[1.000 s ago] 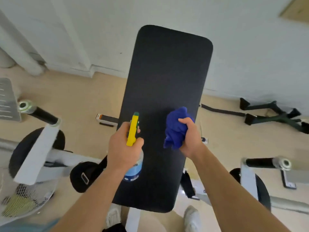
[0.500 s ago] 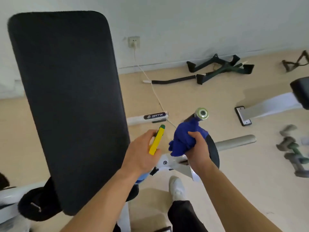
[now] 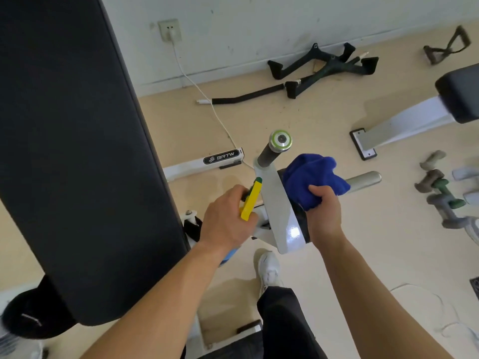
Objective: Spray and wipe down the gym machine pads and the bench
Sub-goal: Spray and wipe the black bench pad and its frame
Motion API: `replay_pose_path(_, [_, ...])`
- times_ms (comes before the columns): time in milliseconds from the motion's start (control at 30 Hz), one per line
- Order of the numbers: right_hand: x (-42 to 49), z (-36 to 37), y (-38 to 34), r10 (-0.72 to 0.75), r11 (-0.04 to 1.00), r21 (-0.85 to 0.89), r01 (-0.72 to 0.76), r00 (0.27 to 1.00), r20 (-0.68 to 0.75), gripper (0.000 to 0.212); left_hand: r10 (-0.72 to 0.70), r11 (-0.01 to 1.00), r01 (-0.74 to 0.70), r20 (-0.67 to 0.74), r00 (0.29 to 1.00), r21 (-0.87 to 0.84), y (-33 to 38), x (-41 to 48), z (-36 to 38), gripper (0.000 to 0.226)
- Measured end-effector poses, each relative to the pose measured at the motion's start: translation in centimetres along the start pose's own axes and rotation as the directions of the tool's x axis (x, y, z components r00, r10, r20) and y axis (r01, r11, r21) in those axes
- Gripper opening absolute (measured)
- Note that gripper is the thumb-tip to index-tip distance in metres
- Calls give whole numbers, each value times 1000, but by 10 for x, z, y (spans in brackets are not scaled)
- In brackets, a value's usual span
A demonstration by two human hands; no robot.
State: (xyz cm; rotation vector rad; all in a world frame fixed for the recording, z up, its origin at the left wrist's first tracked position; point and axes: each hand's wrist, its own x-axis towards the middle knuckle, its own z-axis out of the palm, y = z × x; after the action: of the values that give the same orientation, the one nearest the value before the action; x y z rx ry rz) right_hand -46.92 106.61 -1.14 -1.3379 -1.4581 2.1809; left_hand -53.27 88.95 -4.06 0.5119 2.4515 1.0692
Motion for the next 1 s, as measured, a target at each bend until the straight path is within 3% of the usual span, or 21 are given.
replay_pose_path(100, [8,10,2,-106,988,-100,117,989,103,31,-31,999,30,-12,999,-26,-6,-1,1,20])
replay_pose_path(167, [14,23,11,-166,953,-215,211,964,207,14,-28,999,28,-12,1000,-21,-10,-3,-1,20])
replay_pose_path(200, [18,34,15,-212,916,-286,280,946,246,5,-21,1000,20,-19,1000,-18,-12,-3,-3,20])
replay_pose_path(300, [41,63,28,-468,698,-482,530,847,253,13,-3,999,1,-58,998,-38,-18,-2,-10,22])
replay_pose_path(400, [72,70,45,-591,573,-579,580,782,199,22,3,998,-8,-91,996,-63,-28,2,-16,17])
replay_pose_path(467, [82,69,53,-593,580,-592,560,788,165,26,7,998,-13,-102,995,-61,-35,3,-19,14])
replay_pose_path(567, [85,65,50,-572,539,-597,594,779,258,24,15,997,-24,-114,993,-71,-39,3,-22,13])
replay_pose_path(700, [78,57,37,-496,587,-580,566,817,295,27,3,996,-13,-112,994,-92,-41,1,-21,7])
replay_pose_path(900, [44,70,0,-602,732,-293,615,785,146,18,17,991,-28,-86,996,-130,-31,-1,-21,26])
replay_pose_path(1000, [48,71,11,-568,748,-360,557,819,88,30,1,987,-14,-81,997,-161,-26,1,-18,29])
